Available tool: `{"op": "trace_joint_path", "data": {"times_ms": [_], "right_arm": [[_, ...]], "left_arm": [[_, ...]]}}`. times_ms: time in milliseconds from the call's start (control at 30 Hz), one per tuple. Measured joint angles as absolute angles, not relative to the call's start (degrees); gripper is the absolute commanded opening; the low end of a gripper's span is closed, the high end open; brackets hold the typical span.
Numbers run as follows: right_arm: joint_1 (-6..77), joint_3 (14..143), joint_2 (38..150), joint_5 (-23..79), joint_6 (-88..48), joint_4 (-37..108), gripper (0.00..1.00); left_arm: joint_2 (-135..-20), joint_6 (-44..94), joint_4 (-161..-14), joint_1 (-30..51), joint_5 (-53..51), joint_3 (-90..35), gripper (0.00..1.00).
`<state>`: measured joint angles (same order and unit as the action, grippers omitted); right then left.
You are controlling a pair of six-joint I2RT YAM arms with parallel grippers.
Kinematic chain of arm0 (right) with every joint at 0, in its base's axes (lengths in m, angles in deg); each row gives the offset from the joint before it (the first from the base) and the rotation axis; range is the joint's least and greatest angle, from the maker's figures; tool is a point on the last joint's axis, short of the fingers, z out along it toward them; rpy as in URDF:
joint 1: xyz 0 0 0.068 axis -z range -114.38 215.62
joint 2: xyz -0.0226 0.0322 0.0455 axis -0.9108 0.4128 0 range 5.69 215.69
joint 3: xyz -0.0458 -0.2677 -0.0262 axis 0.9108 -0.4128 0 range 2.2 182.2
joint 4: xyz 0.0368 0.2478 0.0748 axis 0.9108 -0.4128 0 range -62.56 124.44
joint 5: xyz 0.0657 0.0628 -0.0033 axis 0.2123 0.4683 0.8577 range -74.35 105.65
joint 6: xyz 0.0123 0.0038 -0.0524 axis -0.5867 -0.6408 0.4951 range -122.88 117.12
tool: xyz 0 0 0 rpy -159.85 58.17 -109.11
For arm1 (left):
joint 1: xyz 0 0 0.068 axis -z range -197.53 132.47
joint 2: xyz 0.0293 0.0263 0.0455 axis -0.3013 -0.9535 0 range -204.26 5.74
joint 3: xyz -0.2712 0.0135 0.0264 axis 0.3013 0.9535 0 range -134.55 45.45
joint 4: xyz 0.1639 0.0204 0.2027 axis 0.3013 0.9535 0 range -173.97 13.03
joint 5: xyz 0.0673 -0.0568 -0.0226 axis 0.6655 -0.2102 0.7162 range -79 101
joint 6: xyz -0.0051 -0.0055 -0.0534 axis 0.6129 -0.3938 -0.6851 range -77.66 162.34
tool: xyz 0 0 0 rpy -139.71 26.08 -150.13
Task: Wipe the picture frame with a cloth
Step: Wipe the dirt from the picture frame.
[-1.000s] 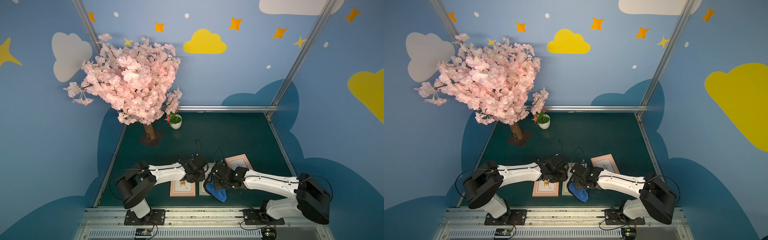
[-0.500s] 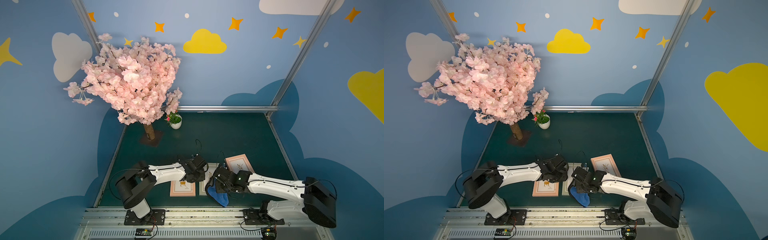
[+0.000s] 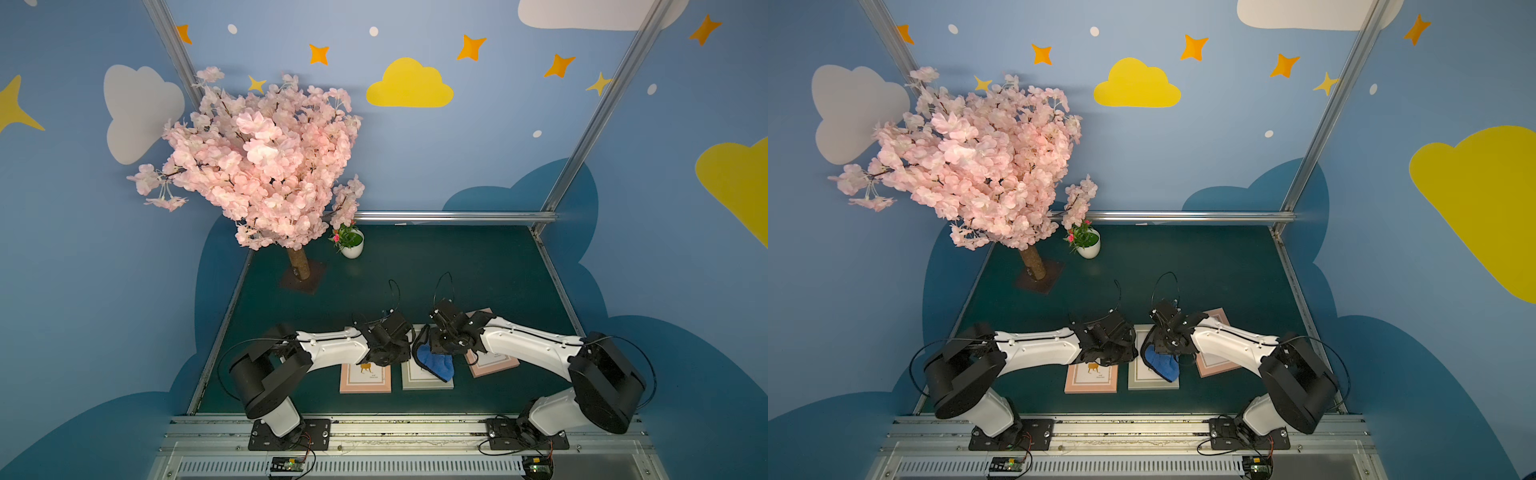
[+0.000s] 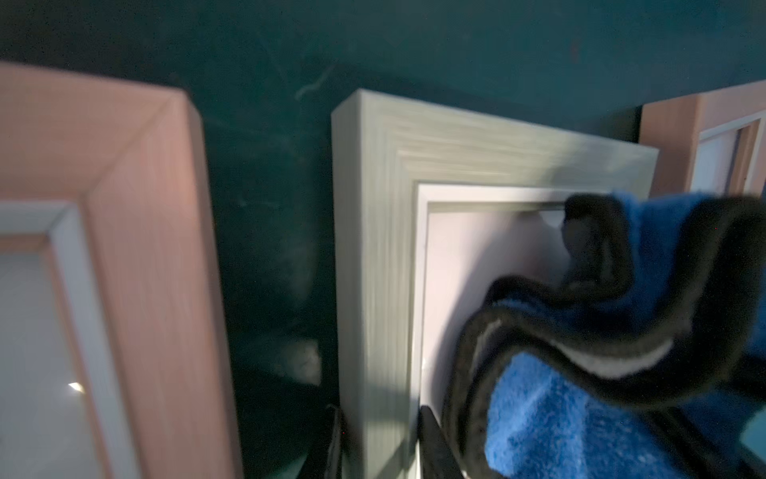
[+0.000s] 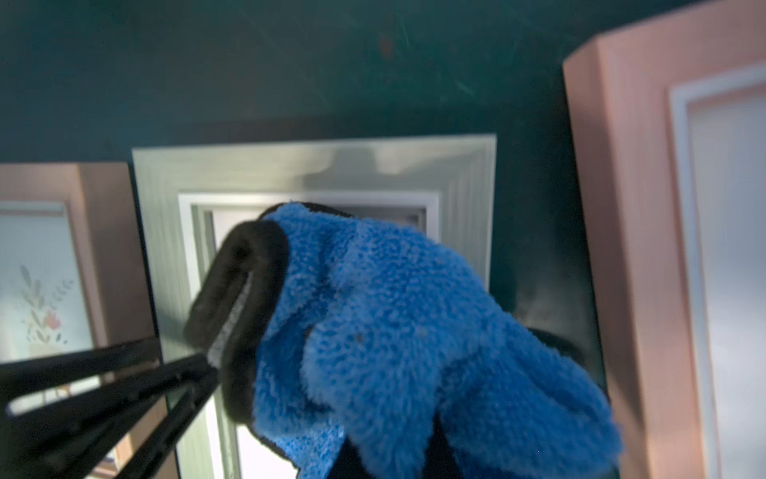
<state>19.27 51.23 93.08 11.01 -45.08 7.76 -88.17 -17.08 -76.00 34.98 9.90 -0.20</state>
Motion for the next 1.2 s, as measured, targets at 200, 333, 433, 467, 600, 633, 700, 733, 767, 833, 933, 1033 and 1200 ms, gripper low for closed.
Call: {"op": "trace_joint_path", "data": {"times_ms": [200, 333, 433, 467, 600, 633, 700, 733, 767, 833, 933, 1033, 1200], "right_arm": [[21.3, 57.8, 100.3, 13.6, -40.0, 6.3, 0.0], [21.4, 57.5, 100.1, 14.0, -39.6, 6.4, 0.0], [21.4, 55.6, 98.7, 14.0, -39.7, 8.2, 0.0], [21.0, 54.5, 97.9, 14.0, -39.9, 9.1, 0.0], [18.4, 50.3, 95.0, 12.8, -41.4, 12.0, 0.0], [17.5, 49.3, 94.2, 12.5, -41.9, 12.5, 0.0], [15.2, 47.1, 92.1, 11.6, -43.8, 13.2, 0.0], [14.1, 46.3, 91.3, 11.3, -44.6, 13.2, 0.0], [12.6, 45.4, 90.3, 10.9, -45.7, 13.1, 0.0], [9.9, 44.3, 88.6, 10.3, -47.9, 12.1, 0.0], [5.9, 42.3, 85.7, 9.9, -51.2, 10.3, 0.0], [2.9, 41.1, 83.5, 9.4, -54.0, 8.4, 0.0], [1.0, 40.4, 82.6, 8.3, -56.9, 7.7, 0.0]], "left_arm": [[-87.9, -17.4, -77.0, 34.9, 9.7, 0.4, 0.03], [-87.9, -17.4, -77.0, 34.9, 9.6, 0.4, 0.03], [-87.9, -17.4, -76.9, 34.9, 9.6, 0.4, 0.03], [-87.9, -17.4, -76.9, 34.9, 9.6, 0.4, 0.03], [-87.9, -17.4, -76.8, 34.9, 9.5, 0.3, 0.03], [-87.9, -17.4, -76.7, 34.9, 9.5, 0.3, 0.03], [-87.9, -17.4, -76.7, 34.8, 9.5, 0.3, 0.03], [-88.0, -17.4, -76.7, 34.7, 9.4, 0.3, 0.03], [-88.0, -17.4, -76.7, 34.6, 9.3, 0.2, 0.03], [-88.0, -17.4, -76.7, 34.5, 9.0, 0.2, 0.03], [-88.1, -17.3, -76.6, 34.2, 8.7, 0.2, 0.03], [-88.1, -17.2, -76.6, 34.0, 8.3, 0.1, 0.03], [-88.2, -17.0, -77.1, 34.0, 7.7, 0.1, 0.03]]}}
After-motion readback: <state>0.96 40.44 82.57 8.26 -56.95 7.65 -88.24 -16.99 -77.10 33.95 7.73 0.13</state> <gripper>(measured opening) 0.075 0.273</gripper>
